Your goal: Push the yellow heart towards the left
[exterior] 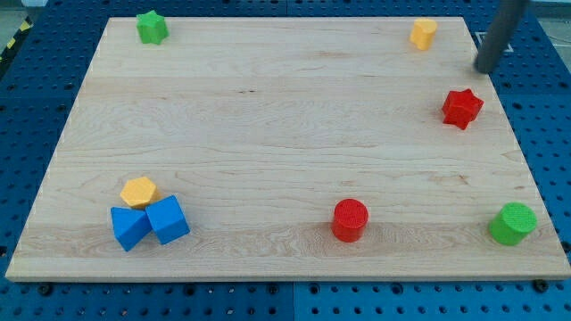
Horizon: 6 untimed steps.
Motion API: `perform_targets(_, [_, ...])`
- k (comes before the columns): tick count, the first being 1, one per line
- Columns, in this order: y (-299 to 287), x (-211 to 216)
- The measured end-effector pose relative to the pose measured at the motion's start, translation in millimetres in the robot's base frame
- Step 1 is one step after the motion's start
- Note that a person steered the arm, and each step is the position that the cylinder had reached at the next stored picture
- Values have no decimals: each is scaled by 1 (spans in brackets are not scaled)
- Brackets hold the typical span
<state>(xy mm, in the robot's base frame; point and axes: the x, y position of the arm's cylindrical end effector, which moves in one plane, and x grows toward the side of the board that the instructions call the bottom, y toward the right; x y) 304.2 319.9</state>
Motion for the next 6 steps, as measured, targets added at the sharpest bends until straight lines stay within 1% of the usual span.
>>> perform_targets(1, [9, -48])
perform_targets(2, [-35, -61])
perform_targets(3, [-121, -50])
perform_targets(4, [-198, -24])
perform_targets(5, [-191, -25])
perform_targets(6, [-142, -33])
